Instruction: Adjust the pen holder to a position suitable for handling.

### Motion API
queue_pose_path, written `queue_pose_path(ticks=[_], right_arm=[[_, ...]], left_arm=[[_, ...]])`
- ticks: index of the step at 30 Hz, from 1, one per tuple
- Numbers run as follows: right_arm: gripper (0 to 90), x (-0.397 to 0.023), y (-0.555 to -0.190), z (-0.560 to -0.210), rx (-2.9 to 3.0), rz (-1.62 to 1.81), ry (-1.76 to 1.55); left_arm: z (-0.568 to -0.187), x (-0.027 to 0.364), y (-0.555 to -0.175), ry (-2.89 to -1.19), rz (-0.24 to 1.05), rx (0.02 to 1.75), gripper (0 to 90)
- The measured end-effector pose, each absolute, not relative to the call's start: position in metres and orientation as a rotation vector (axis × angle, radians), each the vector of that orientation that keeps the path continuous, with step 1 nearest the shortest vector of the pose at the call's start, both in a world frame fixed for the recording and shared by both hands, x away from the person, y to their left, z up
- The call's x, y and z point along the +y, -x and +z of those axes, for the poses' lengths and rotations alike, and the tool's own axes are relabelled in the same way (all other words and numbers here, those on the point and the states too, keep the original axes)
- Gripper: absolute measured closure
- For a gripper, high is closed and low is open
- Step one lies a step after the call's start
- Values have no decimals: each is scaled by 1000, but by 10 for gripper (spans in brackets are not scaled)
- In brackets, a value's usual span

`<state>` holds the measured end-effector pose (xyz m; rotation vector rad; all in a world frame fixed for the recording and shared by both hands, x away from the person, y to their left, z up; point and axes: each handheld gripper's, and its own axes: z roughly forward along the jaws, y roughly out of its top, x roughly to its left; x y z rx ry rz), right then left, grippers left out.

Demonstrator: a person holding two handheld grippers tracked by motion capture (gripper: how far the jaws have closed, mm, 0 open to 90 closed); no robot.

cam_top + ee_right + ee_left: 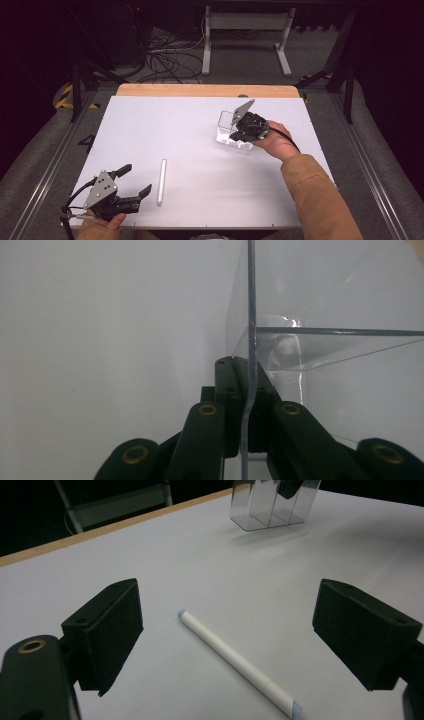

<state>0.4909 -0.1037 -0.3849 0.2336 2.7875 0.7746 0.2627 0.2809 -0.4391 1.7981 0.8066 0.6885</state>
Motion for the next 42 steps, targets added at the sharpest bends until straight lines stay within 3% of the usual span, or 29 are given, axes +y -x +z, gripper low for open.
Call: queue_pose_path(ticks=[8,22,42], right_arm=[[879,-75,-459,-370,2806,785,-87],[878,-27,-417,-384,2926,722,53],[876,-21,-409,-402,2990,692,83]], left_arm=[[-439,280,-262,-1796,679,810,136],[-439,281,-262,-1797,676,809,136],[-440,280,-263,-1803,675,804,136]])
